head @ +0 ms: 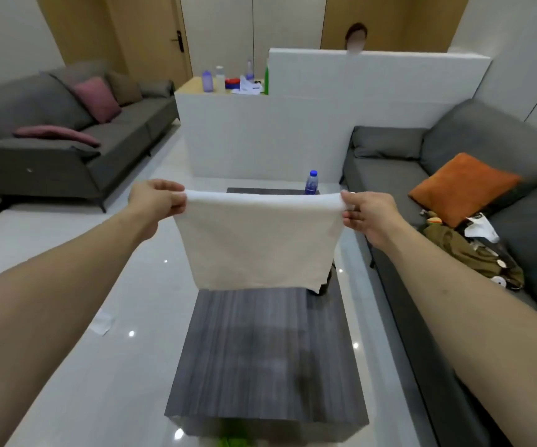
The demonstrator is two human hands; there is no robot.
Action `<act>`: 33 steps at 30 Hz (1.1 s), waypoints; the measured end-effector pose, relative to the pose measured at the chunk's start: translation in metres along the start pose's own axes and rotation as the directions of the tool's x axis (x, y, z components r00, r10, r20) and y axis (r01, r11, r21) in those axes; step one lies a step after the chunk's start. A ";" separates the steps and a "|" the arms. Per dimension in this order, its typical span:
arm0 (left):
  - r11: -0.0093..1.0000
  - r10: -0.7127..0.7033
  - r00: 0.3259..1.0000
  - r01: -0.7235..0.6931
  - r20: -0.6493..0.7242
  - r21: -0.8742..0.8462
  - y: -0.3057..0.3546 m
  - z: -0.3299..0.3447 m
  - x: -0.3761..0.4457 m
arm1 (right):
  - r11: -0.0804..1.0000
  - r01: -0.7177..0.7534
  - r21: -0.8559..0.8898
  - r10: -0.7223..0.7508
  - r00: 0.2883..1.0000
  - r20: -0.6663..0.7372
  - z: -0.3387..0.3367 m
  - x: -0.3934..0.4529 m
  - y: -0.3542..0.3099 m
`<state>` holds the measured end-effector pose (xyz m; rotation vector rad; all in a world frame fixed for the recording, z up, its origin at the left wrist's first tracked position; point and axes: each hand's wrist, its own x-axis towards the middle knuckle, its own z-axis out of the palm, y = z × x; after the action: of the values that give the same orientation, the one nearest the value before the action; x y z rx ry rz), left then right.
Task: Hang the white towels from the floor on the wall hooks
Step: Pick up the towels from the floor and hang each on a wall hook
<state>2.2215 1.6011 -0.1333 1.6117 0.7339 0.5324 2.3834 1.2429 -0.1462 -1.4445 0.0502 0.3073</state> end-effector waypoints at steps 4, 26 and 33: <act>0.995 0.092 0.996 -0.091 -0.013 0.033 0.030 -0.004 -0.004 | 0.995 0.100 -0.024 -0.099 0.995 0.020 0.004 -0.005 -0.031; 0.833 0.331 0.930 -0.209 -0.158 0.512 0.067 -0.027 0.044 | 0.730 0.426 -0.535 -0.423 0.896 0.136 0.041 0.031 -0.078; 0.939 0.032 0.996 -0.002 0.080 -0.343 0.078 -0.019 0.101 | 0.895 0.386 -0.224 -0.369 0.922 0.115 0.096 0.077 -0.083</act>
<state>2.2910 1.6807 -0.0599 1.3063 0.5304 0.5674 2.4621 1.3428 -0.0703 -1.6476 -0.3348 0.0422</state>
